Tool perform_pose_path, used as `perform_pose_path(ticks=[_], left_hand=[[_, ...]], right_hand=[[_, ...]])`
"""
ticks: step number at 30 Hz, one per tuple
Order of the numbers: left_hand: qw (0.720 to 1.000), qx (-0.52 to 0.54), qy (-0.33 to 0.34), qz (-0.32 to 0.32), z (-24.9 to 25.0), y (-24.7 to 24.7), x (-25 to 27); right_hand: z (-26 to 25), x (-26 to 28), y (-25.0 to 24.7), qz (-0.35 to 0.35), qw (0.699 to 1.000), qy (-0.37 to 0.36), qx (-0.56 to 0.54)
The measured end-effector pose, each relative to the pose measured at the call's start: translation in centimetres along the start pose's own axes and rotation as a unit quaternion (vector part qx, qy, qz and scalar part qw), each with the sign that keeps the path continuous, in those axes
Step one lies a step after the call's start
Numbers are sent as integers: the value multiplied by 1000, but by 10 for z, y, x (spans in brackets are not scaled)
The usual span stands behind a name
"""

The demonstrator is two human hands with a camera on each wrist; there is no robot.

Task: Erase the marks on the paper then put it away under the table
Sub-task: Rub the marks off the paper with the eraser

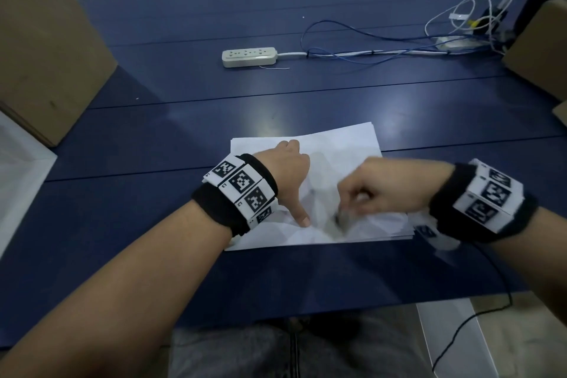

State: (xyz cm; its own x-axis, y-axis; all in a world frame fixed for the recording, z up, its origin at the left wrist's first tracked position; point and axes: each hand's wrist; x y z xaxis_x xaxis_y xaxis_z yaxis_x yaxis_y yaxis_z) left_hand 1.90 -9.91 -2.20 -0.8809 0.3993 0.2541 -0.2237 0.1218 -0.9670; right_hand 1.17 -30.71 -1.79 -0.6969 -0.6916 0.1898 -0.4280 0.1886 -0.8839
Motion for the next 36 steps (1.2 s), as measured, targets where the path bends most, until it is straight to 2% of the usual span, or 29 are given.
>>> perform_pose_path(ticks=[2, 3, 6, 8, 9, 12, 14, 16, 18, 20, 21, 25, 26, 28, 30, 32, 33, 36], left_hand=[[1000, -2, 8, -3, 0, 1, -1], [1000, -5, 12, -6, 1, 1, -1], [1000, -7, 17, -10, 3, -3, -1], [1000, 3, 22, -8, 4, -3, -2], [1000, 5, 26, -6, 3, -4, -2], [999, 11, 28, -15, 3, -5, -4], [999, 10, 27, -21, 3, -5, -5], [999, 7, 27, -18, 5, -5, -5], [1000, 6, 23, -15, 7, -5, -4], [1000, 6, 16, -11, 10, -4, -3], [1000, 5, 13, -5, 10, -4, -3], [1000, 6, 11, 10, 11, 1, -3], [1000, 6, 11, 11, 11, 1, -3], [1000, 6, 13, 13, 12, 1, -3], [1000, 7, 13, 14, 11, 0, -3], [1000, 7, 13, 15, 11, 1, -3], [1000, 6, 12, 17, 11, 1, -2], [1000, 8, 10, 17, 10, 2, -3]], right_hand=[[-9, 8, 5, -60, 998, -2, -29], [-7, 5, 5, -53, 998, -5, -23], [10, -15, -5, 64, 997, 29, 40], [18, -19, -10, 106, 991, 52, 57], [17, -17, -9, 96, 993, 41, 53], [-1, 2, 1, -35, 999, 18, -10], [-7, 10, 7, -76, 996, 14, -34], [0, 2, 4, -29, 999, 9, -26], [13, -11, -6, 51, 998, 34, 16], [20, -18, -12, 96, 993, 58, 41], [20, -17, -11, 88, 994, 52, 42], [-4, 1, -1, -71, 997, 13, -19], [-6, 1, 0, -76, 997, 8, -14], [1, -10, -4, 0, 999, 8, 32], [12, -22, -11, 88, 992, 49, 76], [16, -26, -12, 118, 987, 63, 84], [14, -23, -10, 102, 991, 48, 74], [-7, -8, 2, -12, 1000, 3, 23]])
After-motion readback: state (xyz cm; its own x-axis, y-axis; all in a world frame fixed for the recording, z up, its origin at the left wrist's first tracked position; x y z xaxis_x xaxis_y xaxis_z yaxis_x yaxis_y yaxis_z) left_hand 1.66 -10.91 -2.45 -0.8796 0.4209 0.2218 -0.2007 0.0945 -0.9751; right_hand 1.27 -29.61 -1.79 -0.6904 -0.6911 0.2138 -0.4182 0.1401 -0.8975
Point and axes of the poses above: each hand's wrist, its own x-axis away from the middle knuckle, its own y-axis out of the palm, z = x × y, and after that the axes turned 12 degrees about z, right-handed
